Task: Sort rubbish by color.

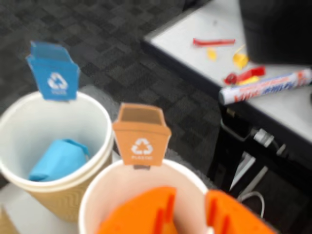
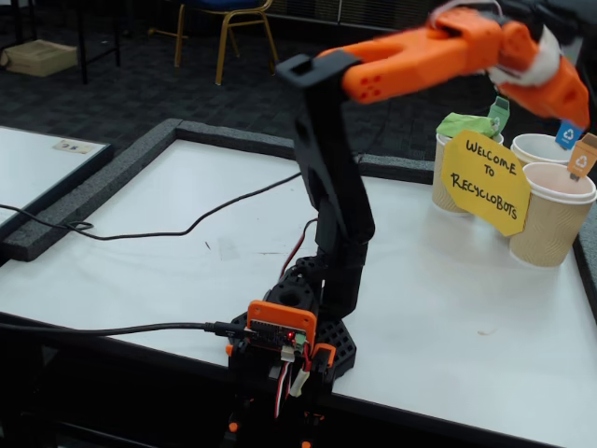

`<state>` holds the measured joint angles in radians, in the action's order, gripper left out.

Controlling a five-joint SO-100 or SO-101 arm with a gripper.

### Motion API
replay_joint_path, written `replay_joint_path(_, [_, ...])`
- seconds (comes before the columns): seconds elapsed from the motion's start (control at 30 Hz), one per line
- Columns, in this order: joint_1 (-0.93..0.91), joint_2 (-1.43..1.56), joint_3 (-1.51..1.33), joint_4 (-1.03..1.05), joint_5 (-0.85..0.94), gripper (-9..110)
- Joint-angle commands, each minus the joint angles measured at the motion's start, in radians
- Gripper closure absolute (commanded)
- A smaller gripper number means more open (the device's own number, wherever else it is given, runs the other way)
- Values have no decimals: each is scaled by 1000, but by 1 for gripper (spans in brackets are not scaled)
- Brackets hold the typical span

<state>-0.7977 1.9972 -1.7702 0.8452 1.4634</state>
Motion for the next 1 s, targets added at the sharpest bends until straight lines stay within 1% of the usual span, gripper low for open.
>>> replay_joint_path(0.0, [-25, 333, -3, 58, -5, 101])
replay_joint_path(0.33, [46, 667, -40, 407, -8, 101])
replay_joint_path(0.6, [114, 877, -35, 621, -14, 101])
replay_joint_path(0.7, [146, 914, 6, 716, -29, 101])
replay_joint_path(0.77, [169, 934, 38, 762, -48, 101])
replay_joint_path(0.97, [233, 979, 69, 801, -83, 101])
